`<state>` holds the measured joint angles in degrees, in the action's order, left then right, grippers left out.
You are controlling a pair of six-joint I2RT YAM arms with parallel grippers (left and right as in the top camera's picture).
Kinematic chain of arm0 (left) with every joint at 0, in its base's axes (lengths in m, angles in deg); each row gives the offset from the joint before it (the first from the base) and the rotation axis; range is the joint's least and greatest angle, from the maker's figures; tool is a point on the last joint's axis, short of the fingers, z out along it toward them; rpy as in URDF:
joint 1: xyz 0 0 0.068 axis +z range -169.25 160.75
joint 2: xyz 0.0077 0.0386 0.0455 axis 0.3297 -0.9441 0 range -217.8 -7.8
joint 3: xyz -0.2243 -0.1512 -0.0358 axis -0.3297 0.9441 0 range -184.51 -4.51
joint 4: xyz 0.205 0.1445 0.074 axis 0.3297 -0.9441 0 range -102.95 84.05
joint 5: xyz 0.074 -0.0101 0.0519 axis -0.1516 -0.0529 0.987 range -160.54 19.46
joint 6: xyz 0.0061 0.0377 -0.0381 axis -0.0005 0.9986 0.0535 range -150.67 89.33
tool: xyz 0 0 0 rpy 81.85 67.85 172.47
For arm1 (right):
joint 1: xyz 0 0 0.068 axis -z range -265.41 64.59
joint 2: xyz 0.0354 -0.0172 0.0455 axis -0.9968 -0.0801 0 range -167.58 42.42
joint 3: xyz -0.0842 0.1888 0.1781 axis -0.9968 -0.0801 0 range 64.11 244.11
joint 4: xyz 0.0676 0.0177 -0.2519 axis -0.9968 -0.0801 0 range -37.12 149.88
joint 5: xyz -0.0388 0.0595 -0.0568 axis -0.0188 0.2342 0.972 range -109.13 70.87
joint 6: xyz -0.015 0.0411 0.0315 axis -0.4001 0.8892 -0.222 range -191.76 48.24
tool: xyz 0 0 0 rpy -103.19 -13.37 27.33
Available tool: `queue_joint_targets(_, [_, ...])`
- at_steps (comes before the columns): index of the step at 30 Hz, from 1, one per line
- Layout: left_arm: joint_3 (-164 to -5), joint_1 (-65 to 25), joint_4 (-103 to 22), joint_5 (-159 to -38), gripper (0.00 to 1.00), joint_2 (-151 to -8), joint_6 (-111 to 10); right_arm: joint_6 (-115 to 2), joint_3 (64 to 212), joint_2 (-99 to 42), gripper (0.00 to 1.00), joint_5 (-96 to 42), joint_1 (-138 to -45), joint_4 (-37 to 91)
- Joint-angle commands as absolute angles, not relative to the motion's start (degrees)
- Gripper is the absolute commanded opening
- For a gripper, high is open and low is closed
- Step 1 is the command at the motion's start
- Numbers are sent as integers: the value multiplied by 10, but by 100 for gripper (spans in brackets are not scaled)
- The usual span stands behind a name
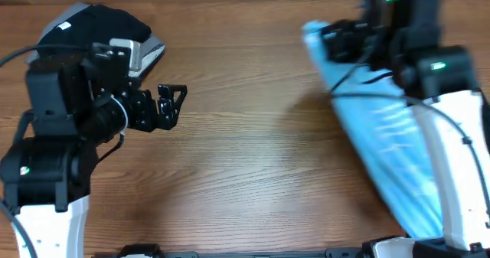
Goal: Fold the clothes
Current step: 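Drag the T-shirt leftward to the table center with the right gripper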
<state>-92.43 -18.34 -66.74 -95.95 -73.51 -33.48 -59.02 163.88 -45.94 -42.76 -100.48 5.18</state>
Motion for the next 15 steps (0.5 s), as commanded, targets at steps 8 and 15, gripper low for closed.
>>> queue_joint_targets(8, [-1025,-178,-711,-913,100,-733,-319,-535,1693,-440,62,-305,-1154,44])
queue_joint_targets(15, [-1025,-231,-747,-918,100,-782,-309,-506,1757,-424,66,-319,-1019,-13])
